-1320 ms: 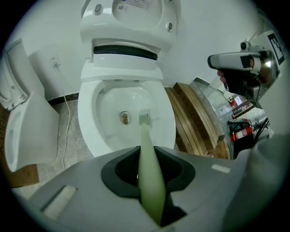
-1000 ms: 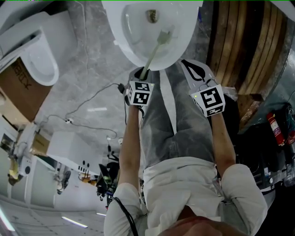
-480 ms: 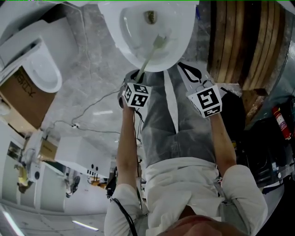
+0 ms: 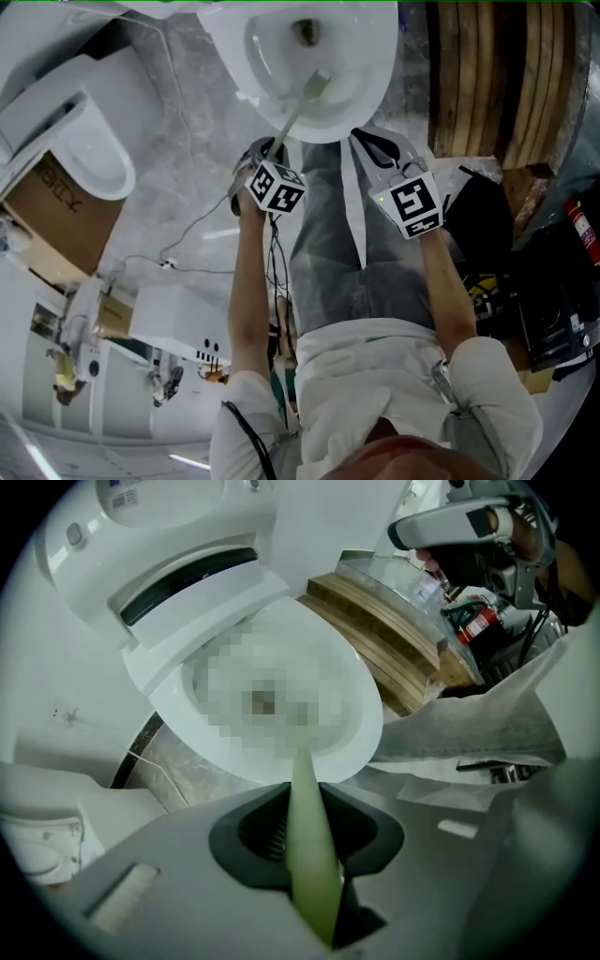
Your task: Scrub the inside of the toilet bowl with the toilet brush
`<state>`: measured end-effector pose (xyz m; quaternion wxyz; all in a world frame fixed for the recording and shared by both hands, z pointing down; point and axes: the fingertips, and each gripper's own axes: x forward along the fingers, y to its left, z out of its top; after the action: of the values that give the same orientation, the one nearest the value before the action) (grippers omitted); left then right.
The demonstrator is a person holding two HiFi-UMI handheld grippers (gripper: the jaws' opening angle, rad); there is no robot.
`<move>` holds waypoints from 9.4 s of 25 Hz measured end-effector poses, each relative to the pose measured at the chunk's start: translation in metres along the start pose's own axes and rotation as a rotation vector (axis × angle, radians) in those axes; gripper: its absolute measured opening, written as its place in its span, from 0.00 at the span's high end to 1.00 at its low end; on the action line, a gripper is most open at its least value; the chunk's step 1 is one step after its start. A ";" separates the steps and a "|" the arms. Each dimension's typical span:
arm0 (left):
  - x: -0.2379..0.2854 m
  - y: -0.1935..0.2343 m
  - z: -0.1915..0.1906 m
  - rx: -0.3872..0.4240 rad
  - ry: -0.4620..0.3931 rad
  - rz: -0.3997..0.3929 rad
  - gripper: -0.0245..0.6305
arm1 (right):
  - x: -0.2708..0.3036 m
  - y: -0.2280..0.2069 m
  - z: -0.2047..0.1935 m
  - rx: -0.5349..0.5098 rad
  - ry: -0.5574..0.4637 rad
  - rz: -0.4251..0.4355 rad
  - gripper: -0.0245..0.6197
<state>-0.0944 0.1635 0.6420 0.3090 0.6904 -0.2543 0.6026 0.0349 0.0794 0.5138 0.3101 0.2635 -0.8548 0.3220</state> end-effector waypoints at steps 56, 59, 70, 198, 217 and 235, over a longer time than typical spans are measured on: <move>0.025 0.156 0.061 0.559 0.184 0.215 0.80 | 0.045 -0.009 0.020 0.125 -0.014 -0.053 0.96; 0.029 0.165 0.070 0.579 0.186 0.226 0.80 | 0.045 -0.011 0.020 0.131 -0.014 -0.057 0.96; 0.018 0.179 0.092 0.456 0.141 0.200 0.80 | 0.047 -0.013 0.019 0.135 -0.011 -0.059 0.96; 0.066 -0.001 0.035 -0.502 0.049 0.008 0.81 | 0.036 -0.027 -0.037 0.048 0.134 0.054 0.96; 0.111 0.035 0.065 -0.538 0.128 0.047 0.81 | 0.036 -0.044 -0.040 0.081 0.131 0.058 0.96; 0.101 0.032 0.050 -0.474 0.128 0.052 0.81 | 0.025 -0.036 -0.036 0.068 0.110 0.022 0.96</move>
<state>-0.0689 0.1076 0.7418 0.4622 0.5524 -0.3861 0.5763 0.0546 0.0757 0.5669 0.3439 0.2465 -0.8279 0.3682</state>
